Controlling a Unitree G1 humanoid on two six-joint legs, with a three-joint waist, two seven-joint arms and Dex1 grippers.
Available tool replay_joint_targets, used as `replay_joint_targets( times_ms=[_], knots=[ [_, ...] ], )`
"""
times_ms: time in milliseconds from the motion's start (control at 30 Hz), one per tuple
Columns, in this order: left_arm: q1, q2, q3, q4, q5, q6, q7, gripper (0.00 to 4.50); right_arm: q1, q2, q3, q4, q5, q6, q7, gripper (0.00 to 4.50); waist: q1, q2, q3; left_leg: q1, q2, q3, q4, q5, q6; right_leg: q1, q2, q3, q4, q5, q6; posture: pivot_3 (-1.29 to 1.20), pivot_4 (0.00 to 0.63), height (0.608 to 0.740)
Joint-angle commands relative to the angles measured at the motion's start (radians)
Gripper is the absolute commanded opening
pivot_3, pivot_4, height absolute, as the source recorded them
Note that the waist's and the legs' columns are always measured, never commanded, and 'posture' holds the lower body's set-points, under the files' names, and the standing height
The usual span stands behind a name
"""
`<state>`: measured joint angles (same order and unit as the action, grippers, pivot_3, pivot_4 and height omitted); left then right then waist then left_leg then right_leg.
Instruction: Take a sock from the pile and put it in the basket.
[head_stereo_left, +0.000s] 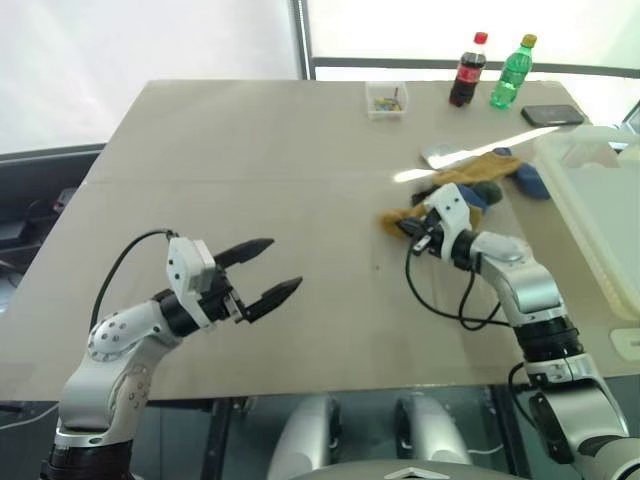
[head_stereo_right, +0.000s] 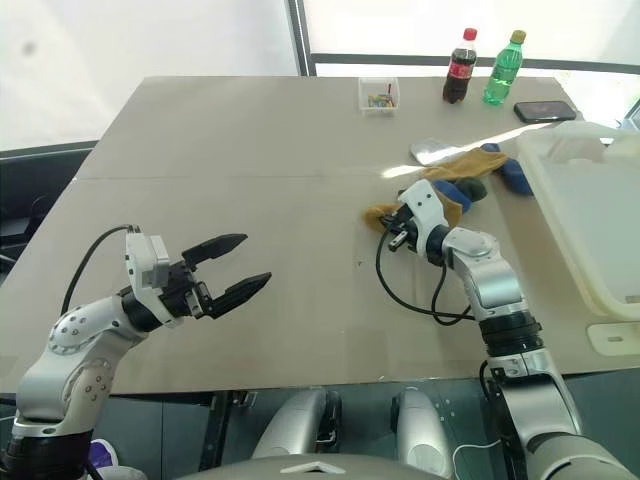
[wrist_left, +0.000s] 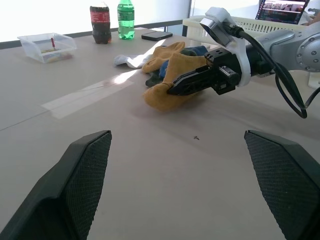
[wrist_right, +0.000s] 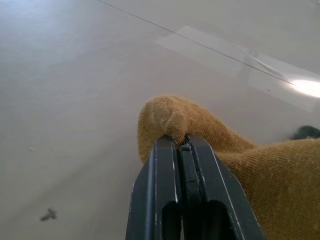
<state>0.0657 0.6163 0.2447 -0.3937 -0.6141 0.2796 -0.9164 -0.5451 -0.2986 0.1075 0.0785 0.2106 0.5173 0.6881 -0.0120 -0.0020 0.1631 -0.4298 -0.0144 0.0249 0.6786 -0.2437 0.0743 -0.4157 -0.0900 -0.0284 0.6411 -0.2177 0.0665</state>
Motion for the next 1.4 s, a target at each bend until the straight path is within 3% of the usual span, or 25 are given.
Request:
replay_joint_targets(
  times_ms=[33,200,300,533,633,833,1000,1167,1400],
  knots=[
    [0.004,0.007,0.021,-0.046,-0.020,-0.006,0.004,4.50,-0.004,0.033,0.002,-0.094,0.073,0.083,0.010,0.12,0.000,0.000,0.000,0.000,0.000,0.000,0.000,0.000,0.000,0.000,0.000,0.000,0.000,0.000,0.000,0.00,0.150,0.729],
    [0.014,0.011,0.030,-0.049,-0.027,-0.003,0.011,4.50,0.010,0.087,0.026,-0.166,0.171,0.280,0.004,0.12,0.000,0.000,0.000,0.000,0.000,0.000,0.000,0.000,0.000,0.000,-0.001,0.000,0.000,0.000,-0.001,0.00,0.150,0.729],
    [0.019,0.014,0.034,-0.052,-0.032,-0.001,0.012,4.50,0.033,0.057,0.086,-0.237,0.244,0.388,0.085,0.12,0.000,0.000,0.000,-0.001,0.000,-0.001,0.000,0.000,0.000,-0.002,-0.006,-0.001,0.000,-0.001,-0.002,0.00,0.150,0.729],
    [0.038,0.018,0.034,-0.069,-0.039,0.017,0.014,4.50,0.037,0.023,0.182,-0.255,0.203,0.362,0.086,0.12,-0.002,0.000,0.000,0.000,-0.001,-0.001,0.000,-0.003,0.000,-0.002,-0.007,-0.002,0.000,-0.002,-0.003,0.00,0.150,0.729],
    [0.044,0.021,0.027,-0.067,-0.026,0.019,0.013,4.50,0.035,0.038,0.175,-0.248,0.222,0.380,0.076,0.88,-0.001,0.000,0.000,-0.001,-0.001,-0.001,-0.001,-0.002,0.001,-0.002,-0.007,-0.002,0.000,-0.001,-0.003,0.00,0.150,0.729],
    [0.063,0.003,-0.005,-0.066,-0.003,0.008,0.021,4.50,0.067,0.005,0.116,-0.365,0.285,0.409,0.072,3.56,0.003,0.000,0.000,-0.001,-0.001,-0.001,-0.001,-0.002,0.001,-0.002,-0.007,-0.003,0.000,-0.001,-0.003,0.00,0.150,0.729],
    [0.072,-0.015,-0.037,-0.054,0.017,0.006,0.041,4.50,0.081,-0.034,0.018,-0.444,0.310,0.349,0.039,3.56,0.002,0.000,0.000,-0.001,-0.002,-0.001,-0.001,-0.003,0.000,-0.002,-0.008,-0.003,-0.001,-0.001,-0.003,0.00,0.150,0.729],
    [0.044,-0.057,-0.093,-0.042,0.030,0.038,0.086,4.50,0.058,-0.091,-0.004,-0.295,0.187,0.243,-0.034,3.56,0.003,0.000,0.000,-0.001,-0.002,-0.001,-0.002,-0.002,0.001,-0.002,-0.008,-0.003,0.000,-0.002,-0.003,0.00,0.150,0.729],
    [-0.018,-0.107,-0.143,0.003,0.079,0.162,0.250,4.50,0.012,-0.121,0.012,-0.060,0.102,0.119,-0.001,3.56,0.002,0.000,0.000,-0.001,-0.003,0.000,-0.002,-0.001,0.002,-0.002,-0.003,-0.002,0.000,0.000,0.000,0.00,0.150,0.729]
  ],
)
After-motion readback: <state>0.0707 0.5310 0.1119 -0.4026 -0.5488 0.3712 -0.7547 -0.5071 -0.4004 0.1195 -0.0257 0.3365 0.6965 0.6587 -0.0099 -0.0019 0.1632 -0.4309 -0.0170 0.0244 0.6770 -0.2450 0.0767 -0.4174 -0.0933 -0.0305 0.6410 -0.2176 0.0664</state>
